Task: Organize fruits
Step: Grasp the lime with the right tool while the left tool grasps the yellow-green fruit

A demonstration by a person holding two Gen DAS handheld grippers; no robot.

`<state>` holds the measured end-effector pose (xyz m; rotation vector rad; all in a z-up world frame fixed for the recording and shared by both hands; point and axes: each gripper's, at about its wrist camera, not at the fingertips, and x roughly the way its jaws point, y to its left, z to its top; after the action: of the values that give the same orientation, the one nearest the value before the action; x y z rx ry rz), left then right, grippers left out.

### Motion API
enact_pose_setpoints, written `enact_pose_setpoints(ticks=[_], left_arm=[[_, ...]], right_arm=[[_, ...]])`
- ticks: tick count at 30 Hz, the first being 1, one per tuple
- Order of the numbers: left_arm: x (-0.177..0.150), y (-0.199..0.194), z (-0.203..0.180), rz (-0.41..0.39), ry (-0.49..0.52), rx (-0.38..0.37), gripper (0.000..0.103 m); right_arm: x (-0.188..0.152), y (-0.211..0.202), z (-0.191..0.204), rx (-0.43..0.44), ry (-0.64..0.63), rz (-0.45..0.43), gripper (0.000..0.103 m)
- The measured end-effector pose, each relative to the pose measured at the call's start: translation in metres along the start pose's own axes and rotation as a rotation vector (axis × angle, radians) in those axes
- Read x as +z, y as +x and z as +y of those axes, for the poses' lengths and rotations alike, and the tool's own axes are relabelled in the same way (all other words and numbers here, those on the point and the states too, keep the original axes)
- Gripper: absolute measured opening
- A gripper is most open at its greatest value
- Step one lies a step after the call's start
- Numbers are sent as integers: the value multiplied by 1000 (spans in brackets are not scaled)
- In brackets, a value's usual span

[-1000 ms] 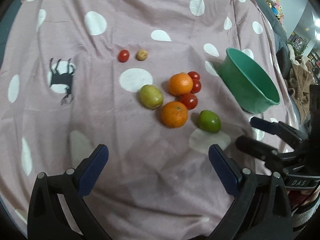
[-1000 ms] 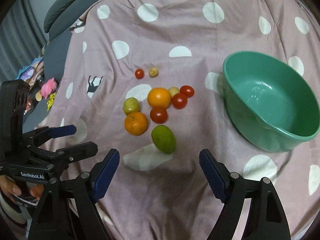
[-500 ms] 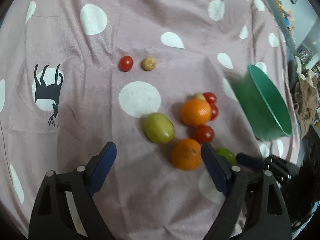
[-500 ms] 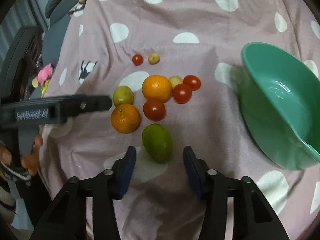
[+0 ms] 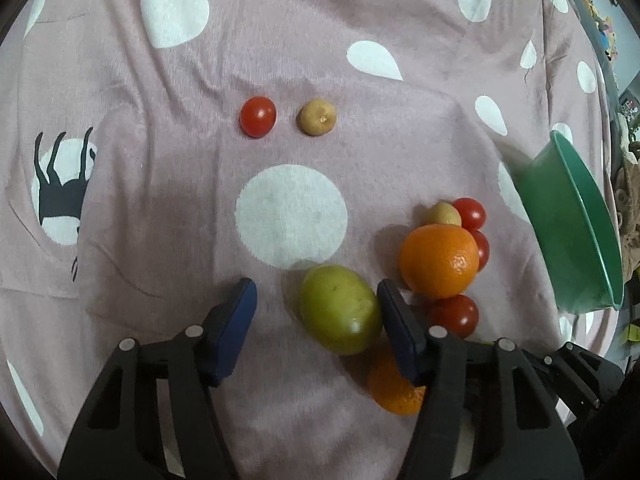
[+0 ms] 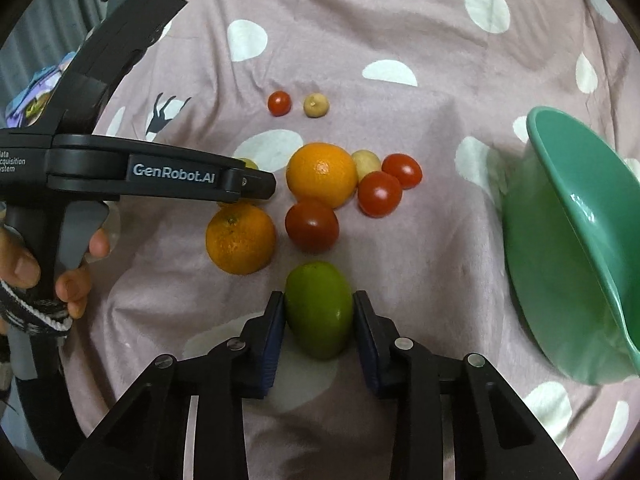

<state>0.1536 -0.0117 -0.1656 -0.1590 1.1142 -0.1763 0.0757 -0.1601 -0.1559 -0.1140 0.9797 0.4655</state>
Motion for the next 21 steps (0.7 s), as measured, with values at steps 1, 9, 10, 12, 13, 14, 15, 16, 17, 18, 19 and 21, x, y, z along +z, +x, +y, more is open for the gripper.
enact_pose_setpoints(ticks=[1, 9, 10, 12, 13, 14, 15, 16, 17, 18, 19, 21], left_arm=[[0, 0, 0, -6, 8, 13, 56], [-9, -5, 5, -23, 18, 3, 36], [-12, -10, 8, -28, 14, -4, 36], [-17, -22, 9, -47, 22, -6, 36], [-19, -30, 8, -60, 25, -14, 36], [-20, -39, 6, -75, 30, -28, 36], [-22, -45, 3, -85, 37, -38, 36], [-23, -56, -2, -103, 56, -55, 36], [-23, -62, -7, -114, 72, -66, 36], [-23, -67, -14, -126, 91, -77, 36], [-22, -76, -25, -147, 125, -102, 36], [-21, -86, -41, -175, 174, -138, 36]], right_arm=[[0, 0, 1, -2, -5, -2, 35], [-3, -2, 0, -10, 6, -26, 35], [-4, -4, 0, -4, 14, -33, 35], [-5, -12, 0, 11, 24, -60, 35], [-4, -16, -1, 15, 28, -74, 35], [-4, -22, -1, 18, 34, -89, 35], [-3, -28, -3, 23, 42, -108, 35], [-2, -33, -4, 28, 52, -127, 35], [-1, -39, -6, 31, 61, -145, 35], [-1, -46, -9, 32, 71, -166, 35], [-1, -54, -12, 30, 80, -188, 35], [-2, -67, -20, 15, 95, -228, 35]])
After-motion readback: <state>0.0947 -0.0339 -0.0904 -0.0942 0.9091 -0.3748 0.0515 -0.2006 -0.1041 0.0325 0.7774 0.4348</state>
